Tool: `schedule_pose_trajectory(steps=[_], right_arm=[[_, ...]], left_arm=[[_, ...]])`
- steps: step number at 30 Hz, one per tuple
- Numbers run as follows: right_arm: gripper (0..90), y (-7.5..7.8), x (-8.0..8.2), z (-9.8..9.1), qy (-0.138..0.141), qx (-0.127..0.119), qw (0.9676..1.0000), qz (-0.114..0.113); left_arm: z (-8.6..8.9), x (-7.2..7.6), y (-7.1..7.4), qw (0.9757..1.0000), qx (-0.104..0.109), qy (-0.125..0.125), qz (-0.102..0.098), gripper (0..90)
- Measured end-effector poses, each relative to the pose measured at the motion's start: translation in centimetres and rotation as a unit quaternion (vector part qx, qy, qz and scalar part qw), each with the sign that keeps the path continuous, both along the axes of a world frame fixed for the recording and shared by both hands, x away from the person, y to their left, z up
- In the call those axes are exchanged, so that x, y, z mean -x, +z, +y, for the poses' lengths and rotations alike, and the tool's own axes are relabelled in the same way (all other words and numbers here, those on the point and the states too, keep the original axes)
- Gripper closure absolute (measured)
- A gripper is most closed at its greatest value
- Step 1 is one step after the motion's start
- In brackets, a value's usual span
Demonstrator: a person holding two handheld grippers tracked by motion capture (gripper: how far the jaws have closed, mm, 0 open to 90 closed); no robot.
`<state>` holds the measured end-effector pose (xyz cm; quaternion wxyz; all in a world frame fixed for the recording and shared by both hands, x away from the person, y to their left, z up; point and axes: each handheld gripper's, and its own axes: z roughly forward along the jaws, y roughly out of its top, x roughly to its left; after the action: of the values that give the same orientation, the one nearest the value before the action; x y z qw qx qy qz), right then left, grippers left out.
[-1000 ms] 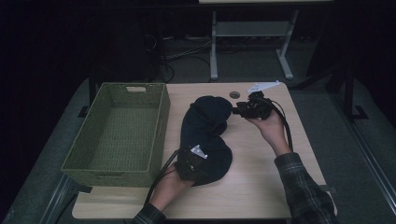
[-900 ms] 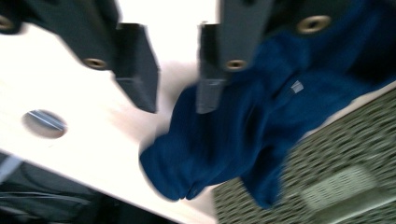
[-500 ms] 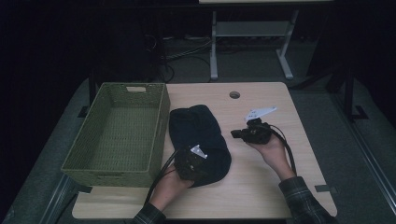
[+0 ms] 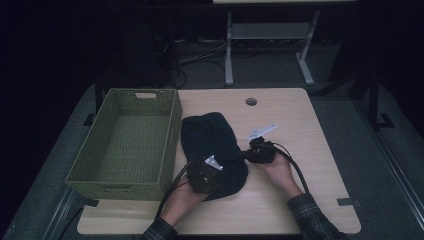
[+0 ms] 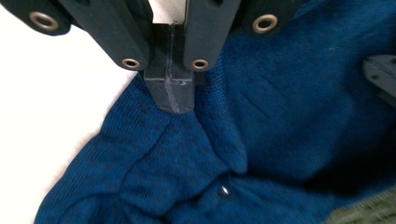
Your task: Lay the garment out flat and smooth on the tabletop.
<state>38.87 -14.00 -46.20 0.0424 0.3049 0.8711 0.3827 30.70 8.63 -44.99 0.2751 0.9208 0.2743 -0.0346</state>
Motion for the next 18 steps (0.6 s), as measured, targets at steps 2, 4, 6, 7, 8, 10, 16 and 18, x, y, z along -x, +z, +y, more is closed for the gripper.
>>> schedule_pose_trajectory(steps=[2, 4, 6, 7, 8, 10, 16, 18], right_arm=[[90.0, -0.4, 0.0, 0.2, 0.0, 0.011, 0.9999, -0.003], [90.0, -0.6, 0.0, 0.2, -0.003, 0.015, 0.9999, -0.005], [90.0, -0.6, 0.1, 0.2, -0.003, 0.018, 0.9998, -0.007], [90.0, -0.6, 0.2, 0.2, -0.003, 0.02, 0.9998, -0.008], [90.0, -0.6, 0.2, 0.1, -0.004, 0.021, 0.9997, -0.01], [90.0, -0.6, 0.5, -0.1, -0.005, 0.022, 0.9997, -0.011], [90.0, -0.6, 1.2, -1.4, -0.014, 0.022, 0.9996, -0.007], [90.0, -0.6, 1.4, -1.9, -0.018, 0.023, 0.9996, -0.005]], left_arm=[[0.0, 0.0, 0.1, 1.0, 0.002, 0.001, -0.001, 86.1], [0.1, 0.0, 0.2, 1.0, 0.002, 0.006, -0.003, 81.5], [0.3, -0.1, 0.5, 0.9999, 0.004, 0.009, -0.007, 77.8], [0.4, -0.1, 0.7, 0.9999, 0.006, 0.011, -0.009, 76.9], [0.5, -0.1, 0.9, 0.9998, 0.01, 0.013, -0.012, 76.6], [0.9, -0.1, 1.5, 0.9995, 0.016, 0.019, -0.022, 76.2], [2.0, -0.3, 3.1, 0.9969, 0.029, 0.05, -0.053, 83.5], [2.2, -0.4, 3.3, 0.9959, 0.04, 0.057, -0.057, 86.9]])
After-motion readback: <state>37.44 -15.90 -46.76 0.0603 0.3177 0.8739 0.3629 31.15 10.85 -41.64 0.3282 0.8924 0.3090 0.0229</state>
